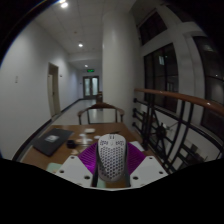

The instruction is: Arrange mouse

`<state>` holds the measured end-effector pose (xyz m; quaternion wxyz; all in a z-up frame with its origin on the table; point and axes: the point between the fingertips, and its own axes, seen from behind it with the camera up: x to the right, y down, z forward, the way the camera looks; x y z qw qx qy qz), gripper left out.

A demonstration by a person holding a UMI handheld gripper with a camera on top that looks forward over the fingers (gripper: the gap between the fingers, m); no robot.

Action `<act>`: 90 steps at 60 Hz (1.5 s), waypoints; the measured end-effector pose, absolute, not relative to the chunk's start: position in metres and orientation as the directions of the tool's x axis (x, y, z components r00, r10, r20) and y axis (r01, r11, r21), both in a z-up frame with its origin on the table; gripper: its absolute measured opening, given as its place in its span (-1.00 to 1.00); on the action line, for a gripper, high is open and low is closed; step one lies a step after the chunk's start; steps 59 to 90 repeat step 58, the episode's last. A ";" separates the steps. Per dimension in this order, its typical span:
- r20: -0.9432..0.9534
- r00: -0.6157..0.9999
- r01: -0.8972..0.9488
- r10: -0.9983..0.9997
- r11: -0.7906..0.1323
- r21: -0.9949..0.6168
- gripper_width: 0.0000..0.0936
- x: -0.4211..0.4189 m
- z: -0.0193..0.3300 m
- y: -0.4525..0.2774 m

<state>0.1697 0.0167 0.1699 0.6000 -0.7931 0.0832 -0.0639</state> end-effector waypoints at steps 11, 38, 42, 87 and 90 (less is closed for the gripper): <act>0.038 0.999 0.021 -0.035 -0.393 -0.919 -0.16 0.035 0.087 0.033; 0.022 0.998 0.056 0.064 -0.598 -0.800 0.32 0.001 -0.014 0.010; 0.036 0.991 0.109 0.131 -0.608 -0.786 0.58 0.003 -0.006 -0.012; 0.003 0.976 0.136 0.216 -0.603 -0.786 0.74 0.055 0.034 -0.117; 0.003 0.976 0.136 0.216 -0.603 -0.786 0.74 0.055 0.034 -0.117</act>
